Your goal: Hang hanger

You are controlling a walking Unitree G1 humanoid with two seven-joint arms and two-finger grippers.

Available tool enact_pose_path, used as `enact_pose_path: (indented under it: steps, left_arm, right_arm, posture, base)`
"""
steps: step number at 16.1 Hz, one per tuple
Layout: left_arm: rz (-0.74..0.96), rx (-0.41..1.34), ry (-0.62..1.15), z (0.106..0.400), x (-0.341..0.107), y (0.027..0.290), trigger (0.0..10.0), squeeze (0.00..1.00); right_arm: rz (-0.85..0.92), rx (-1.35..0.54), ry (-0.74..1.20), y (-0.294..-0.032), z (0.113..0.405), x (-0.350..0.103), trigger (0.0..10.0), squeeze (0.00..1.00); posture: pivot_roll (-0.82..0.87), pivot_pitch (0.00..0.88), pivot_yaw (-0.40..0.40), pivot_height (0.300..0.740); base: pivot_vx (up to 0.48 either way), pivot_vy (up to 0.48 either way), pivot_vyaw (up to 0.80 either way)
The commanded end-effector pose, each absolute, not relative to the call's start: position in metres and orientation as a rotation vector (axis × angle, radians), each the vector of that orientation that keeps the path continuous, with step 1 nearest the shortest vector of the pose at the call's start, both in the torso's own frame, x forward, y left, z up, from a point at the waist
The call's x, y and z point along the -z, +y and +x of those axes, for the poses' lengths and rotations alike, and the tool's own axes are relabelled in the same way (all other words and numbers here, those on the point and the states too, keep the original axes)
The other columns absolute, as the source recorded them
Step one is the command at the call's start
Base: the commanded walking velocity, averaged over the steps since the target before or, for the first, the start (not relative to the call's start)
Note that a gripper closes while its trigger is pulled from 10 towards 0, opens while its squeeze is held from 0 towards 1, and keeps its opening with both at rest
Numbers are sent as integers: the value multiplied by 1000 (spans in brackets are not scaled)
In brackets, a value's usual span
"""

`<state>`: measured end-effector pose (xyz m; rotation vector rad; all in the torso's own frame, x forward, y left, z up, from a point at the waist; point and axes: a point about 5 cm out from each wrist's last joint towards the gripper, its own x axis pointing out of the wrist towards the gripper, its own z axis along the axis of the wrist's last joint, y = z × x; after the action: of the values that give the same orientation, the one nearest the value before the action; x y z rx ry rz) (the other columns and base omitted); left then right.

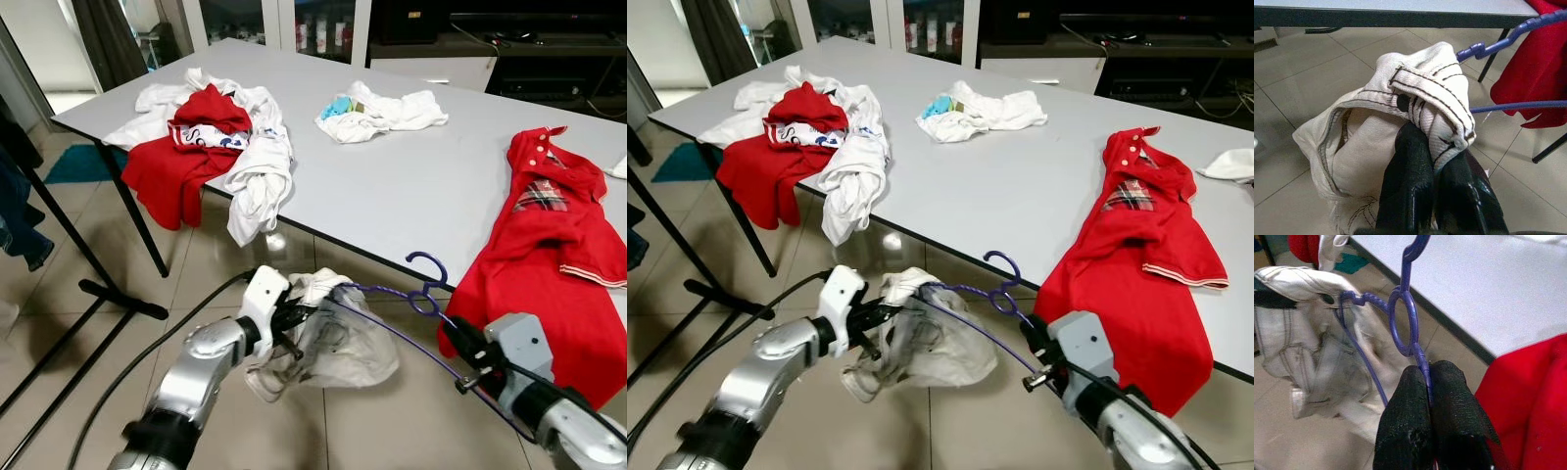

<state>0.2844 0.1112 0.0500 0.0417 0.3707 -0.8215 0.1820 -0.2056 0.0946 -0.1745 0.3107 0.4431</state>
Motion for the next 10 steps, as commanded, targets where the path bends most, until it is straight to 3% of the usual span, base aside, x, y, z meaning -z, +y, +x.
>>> enact_pose_path:
  steps: [1, 5, 10]
  left_arm:
    - [67, 837, 366, 287, -51, 113, 10000, 0]
    - [110, 767, 351, 304, -54, 118, 10000, 0]
    - [77, 675, 318, 320, -62, 124, 10000, 0]
  right_arm:
    - [-169, -431, 272, -215, 184, -107, 10000, 0]
    - [-190, -445, 306, -226, 184, -111, 10000, 0]
    - [-124, -648, 346, -201, 172, -109, 10000, 0]
  posture:
    - [-171, 0, 55, 740]
    - [-178, 0, 58, 740]
    - [-167, 0, 56, 740]
  base:
    - [0, 0, 0]
    - [0, 0, 0]
    - [0, 0, 0]
